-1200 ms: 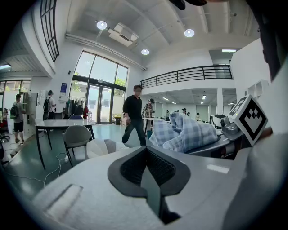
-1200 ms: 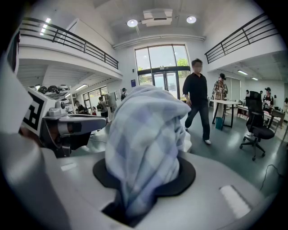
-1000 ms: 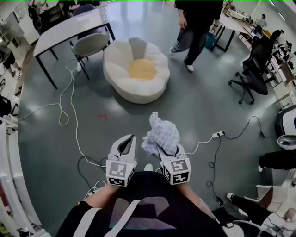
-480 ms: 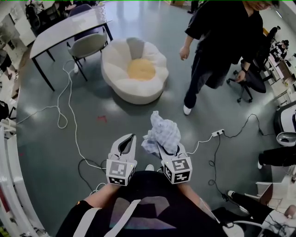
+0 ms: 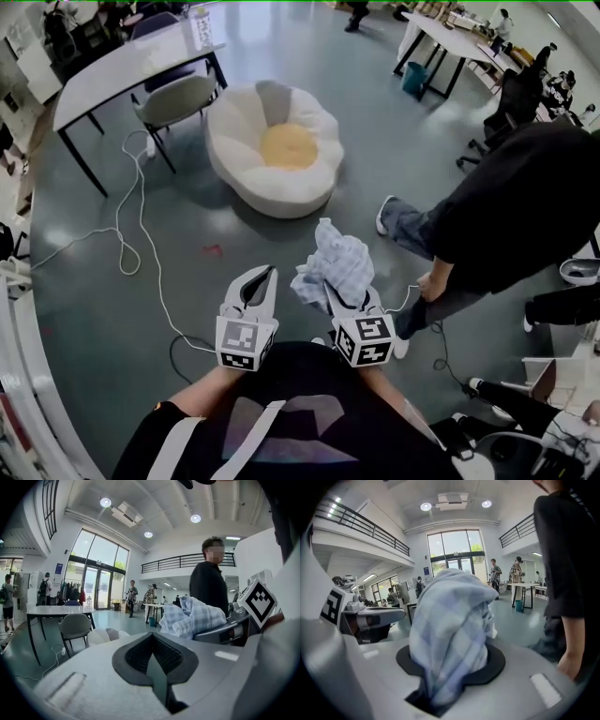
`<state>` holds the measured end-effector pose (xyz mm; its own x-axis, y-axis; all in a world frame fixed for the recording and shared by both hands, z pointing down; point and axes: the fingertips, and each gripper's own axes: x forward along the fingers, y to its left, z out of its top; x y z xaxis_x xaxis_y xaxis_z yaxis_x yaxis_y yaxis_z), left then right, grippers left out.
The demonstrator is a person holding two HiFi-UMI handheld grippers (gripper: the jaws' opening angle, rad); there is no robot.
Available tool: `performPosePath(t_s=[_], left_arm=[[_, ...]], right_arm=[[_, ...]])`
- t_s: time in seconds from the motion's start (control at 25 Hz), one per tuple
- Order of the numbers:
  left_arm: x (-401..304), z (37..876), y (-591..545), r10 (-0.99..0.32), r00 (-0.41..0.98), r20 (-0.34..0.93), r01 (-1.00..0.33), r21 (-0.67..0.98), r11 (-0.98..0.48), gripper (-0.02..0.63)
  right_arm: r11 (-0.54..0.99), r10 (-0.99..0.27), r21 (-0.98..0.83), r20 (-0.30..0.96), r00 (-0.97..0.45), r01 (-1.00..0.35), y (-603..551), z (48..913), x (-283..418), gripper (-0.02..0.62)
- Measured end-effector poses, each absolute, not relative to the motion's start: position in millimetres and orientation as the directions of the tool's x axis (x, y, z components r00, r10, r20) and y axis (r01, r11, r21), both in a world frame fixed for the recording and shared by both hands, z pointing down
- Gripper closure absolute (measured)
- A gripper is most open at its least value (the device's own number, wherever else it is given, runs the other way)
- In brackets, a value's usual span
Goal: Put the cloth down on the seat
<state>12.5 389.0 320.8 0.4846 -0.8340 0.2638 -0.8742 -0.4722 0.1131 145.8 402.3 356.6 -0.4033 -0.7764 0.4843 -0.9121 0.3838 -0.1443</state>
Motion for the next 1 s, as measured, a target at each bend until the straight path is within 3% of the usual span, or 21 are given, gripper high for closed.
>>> performPosePath(t_s=[0.36,1.0], left_arm=[[-72,293,323,-0.808,0.534,0.250,-0.844,0.111,-0.524,0.607],[-82,317,306,-0.840,0.483,0.247,-0.875,0.106,-0.472,0.607]], right_arm=[[0.299,-0.816,-0.117,0.484,-0.317,-0.947,342,325,72,0.425],[0.348,-0.811,-0.098,0.468,-0.352,-0.932,306,347,71,0.425]])
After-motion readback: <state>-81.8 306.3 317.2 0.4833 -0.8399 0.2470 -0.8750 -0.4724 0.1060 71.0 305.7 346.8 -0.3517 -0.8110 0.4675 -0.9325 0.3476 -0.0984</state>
